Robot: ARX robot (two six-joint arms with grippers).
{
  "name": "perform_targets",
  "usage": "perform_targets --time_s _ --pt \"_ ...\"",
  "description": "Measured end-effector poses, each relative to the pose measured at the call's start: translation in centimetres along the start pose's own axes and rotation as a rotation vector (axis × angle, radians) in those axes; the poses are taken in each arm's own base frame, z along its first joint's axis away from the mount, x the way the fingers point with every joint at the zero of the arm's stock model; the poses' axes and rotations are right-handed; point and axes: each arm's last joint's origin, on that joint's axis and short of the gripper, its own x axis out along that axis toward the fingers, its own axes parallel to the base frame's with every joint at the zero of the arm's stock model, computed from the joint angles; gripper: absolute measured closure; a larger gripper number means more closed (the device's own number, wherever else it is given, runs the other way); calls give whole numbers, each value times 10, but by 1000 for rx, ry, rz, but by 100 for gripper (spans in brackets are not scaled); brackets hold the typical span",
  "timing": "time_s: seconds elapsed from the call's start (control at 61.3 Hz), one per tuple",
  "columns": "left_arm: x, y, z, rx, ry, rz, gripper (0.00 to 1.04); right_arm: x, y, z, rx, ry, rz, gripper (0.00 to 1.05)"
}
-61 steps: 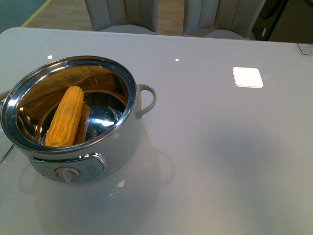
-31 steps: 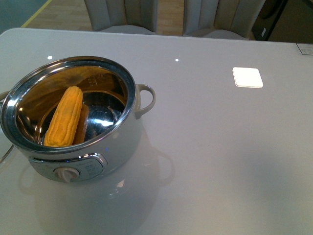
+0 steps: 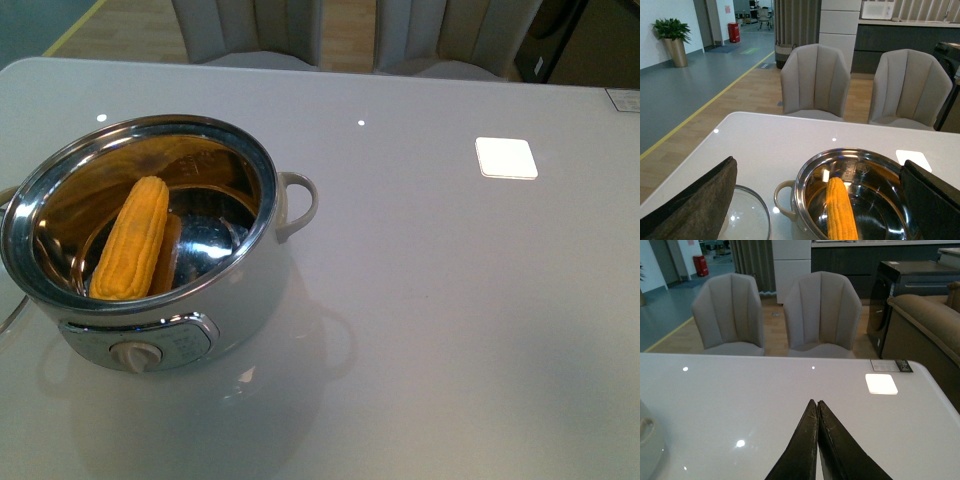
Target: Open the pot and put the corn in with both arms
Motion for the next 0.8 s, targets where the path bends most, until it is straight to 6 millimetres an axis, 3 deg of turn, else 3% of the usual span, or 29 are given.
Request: perform_targets --time_s 0.8 --pt "0 0 0 0 0 0 7 -28 0 -3 0 26 -1 103"
